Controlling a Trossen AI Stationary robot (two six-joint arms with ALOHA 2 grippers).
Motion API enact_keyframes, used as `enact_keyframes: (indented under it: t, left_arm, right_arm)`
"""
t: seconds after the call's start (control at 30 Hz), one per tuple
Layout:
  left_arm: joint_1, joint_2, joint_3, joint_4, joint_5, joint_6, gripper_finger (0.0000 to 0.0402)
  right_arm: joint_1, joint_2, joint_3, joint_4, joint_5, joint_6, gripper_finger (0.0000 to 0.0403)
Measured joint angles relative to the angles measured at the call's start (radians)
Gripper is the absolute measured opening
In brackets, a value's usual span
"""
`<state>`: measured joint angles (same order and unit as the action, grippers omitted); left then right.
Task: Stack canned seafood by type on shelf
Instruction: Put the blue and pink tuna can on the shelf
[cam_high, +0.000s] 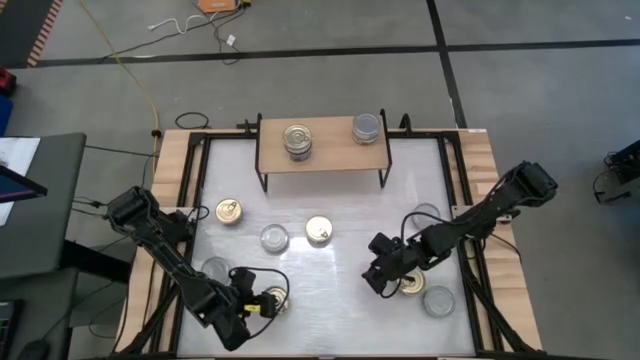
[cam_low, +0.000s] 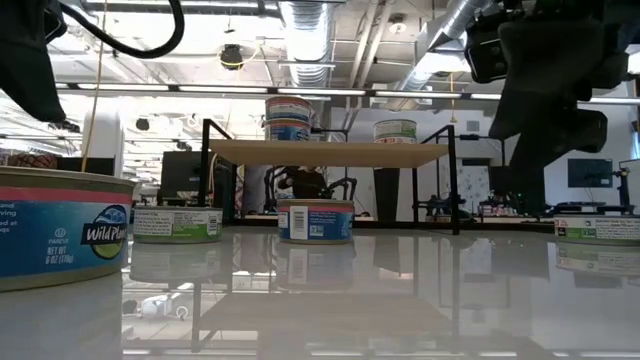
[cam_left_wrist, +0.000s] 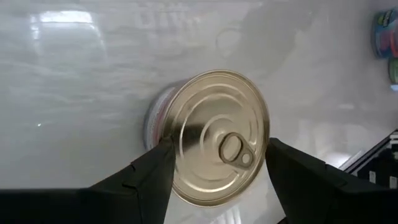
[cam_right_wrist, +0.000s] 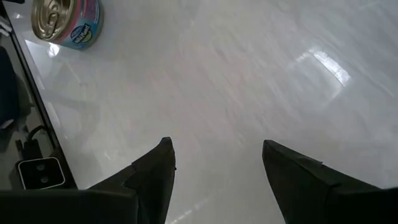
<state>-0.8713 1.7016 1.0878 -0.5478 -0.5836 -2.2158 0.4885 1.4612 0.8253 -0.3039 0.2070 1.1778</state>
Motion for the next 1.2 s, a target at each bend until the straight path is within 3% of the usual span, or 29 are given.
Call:
enact_keyframes:
  t: [0.13, 0.27, 0.53, 0.73, 1.07, 1.2]
  left_arm:
    - [-0.015, -0.014, 0.0, 0.053, -0.145, 0.045, 0.0239]
    - [-0.021, -0.031, 0.0, 0.03, -0.156, 0.046, 0.0239]
    - [-0.038, -0.033, 0.0, -0.056, 0.002, -0.021, 0.0239]
    - [-0.031, -0.032, -0.004, -0.052, 0.007, -0.021, 0.0239]
    - [0.021, 0.046, -0.049, 0.188, 0.094, 0.003, 0.0239]
    - [0.072, 0.118, -0.047, 0.317, 0.072, -0.019, 0.0239]
  right_arm:
    - [-0.008, 0.0, 0.0, -0.001, 0.0, -0.007, 0.0265]
    - [-0.014, 0.0, 0.0, -0.002, 0.0, -0.009, 0.0265]
    - [-0.02, 0.0, 0.0, -0.002, 0.0, -0.027, 0.0265]
    - [-0.02, 0.0, 0.0, -0.002, 0.0, -0.027, 0.0265]
    - [-0.02, -0.001, 0.0, -0.001, 0.0, -0.027, 0.0265]
    - [-0.02, -0.001, 0.001, 0.009, 0.0, -0.027, 0.0265]
